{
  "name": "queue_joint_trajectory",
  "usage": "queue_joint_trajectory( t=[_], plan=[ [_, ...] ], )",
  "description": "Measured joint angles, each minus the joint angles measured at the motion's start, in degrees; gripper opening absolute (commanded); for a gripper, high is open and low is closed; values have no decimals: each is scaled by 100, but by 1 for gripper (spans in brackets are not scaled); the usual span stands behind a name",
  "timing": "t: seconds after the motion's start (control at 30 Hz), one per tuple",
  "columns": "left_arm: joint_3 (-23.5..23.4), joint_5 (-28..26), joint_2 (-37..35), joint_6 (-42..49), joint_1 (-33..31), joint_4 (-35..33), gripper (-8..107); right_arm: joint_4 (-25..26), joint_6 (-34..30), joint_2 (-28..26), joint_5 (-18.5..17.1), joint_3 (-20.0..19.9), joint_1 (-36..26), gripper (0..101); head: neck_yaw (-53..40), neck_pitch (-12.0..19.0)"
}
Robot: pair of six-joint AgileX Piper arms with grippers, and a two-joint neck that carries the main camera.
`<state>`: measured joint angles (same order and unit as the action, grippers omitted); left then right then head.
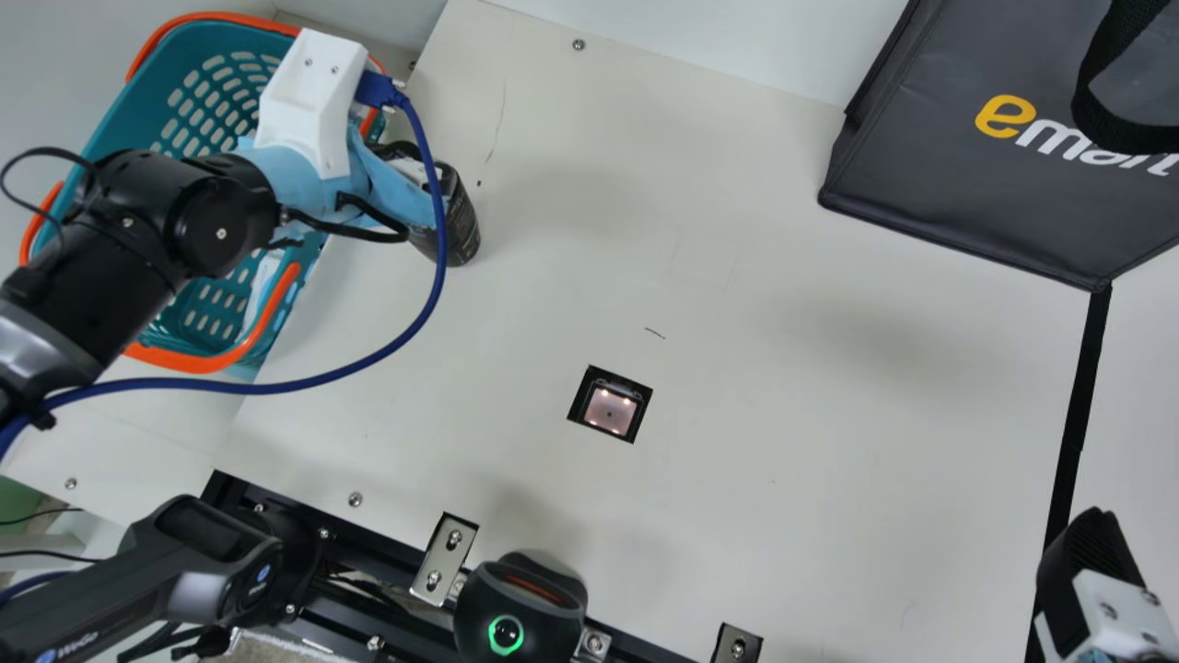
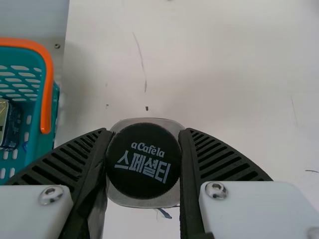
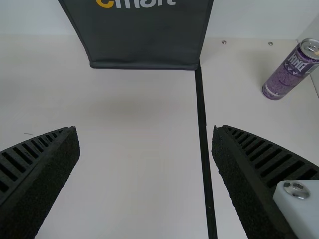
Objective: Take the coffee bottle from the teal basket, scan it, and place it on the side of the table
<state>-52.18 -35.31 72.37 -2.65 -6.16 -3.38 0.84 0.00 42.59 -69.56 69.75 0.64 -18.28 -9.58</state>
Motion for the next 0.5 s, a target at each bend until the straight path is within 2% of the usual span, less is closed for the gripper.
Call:
queue_joint_trajectory(
  t=[0.5],
  plan=[
    [152,113,124,93,-45,20,59,0,0,0,0,0,0,95,9,0]
  ],
)
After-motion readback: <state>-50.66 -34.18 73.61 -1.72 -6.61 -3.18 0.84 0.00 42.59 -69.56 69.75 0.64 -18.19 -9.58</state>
